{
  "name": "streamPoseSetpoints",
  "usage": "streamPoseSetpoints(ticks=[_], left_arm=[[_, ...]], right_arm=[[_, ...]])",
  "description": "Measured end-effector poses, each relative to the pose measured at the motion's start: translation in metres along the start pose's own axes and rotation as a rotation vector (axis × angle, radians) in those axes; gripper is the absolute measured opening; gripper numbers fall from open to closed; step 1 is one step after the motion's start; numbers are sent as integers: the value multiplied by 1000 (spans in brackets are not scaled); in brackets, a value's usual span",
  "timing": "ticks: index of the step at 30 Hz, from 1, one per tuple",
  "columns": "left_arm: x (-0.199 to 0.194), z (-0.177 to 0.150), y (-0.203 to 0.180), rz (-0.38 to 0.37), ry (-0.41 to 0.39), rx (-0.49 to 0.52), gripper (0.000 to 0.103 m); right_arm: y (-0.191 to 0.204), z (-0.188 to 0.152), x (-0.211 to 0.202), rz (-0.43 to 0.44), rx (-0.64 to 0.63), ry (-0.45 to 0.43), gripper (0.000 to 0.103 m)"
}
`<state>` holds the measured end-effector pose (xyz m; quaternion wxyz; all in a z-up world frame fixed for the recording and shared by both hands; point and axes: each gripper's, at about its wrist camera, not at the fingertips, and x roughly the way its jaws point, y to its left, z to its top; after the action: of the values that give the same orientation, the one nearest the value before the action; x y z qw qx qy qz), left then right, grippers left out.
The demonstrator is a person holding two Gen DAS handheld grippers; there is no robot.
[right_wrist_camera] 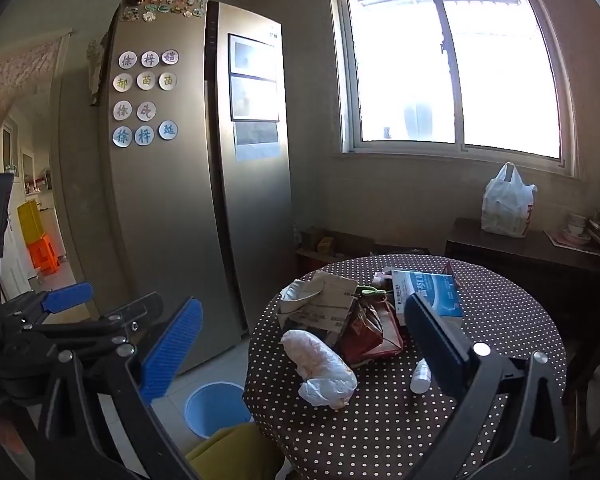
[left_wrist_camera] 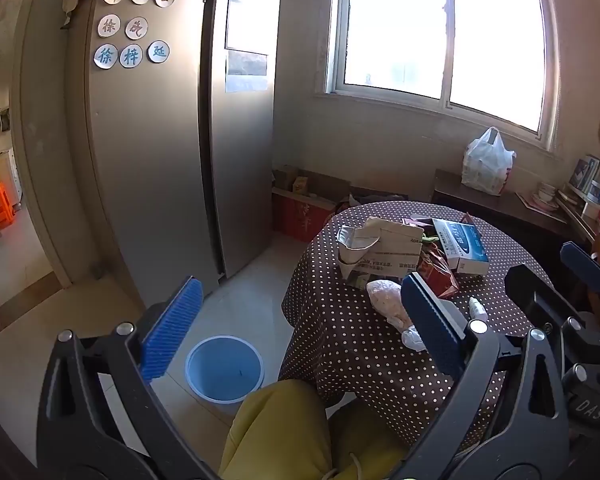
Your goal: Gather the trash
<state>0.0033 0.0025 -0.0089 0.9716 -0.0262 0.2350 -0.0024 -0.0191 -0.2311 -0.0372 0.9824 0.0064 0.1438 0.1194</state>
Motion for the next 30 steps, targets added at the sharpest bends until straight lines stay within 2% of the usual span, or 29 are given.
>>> streamPoseSetpoints(ticks=[30], left_arm=[[3, -2, 1, -4, 4, -2, 97]], right_arm=[[3, -1, 3, 5, 14, 9, 99]])
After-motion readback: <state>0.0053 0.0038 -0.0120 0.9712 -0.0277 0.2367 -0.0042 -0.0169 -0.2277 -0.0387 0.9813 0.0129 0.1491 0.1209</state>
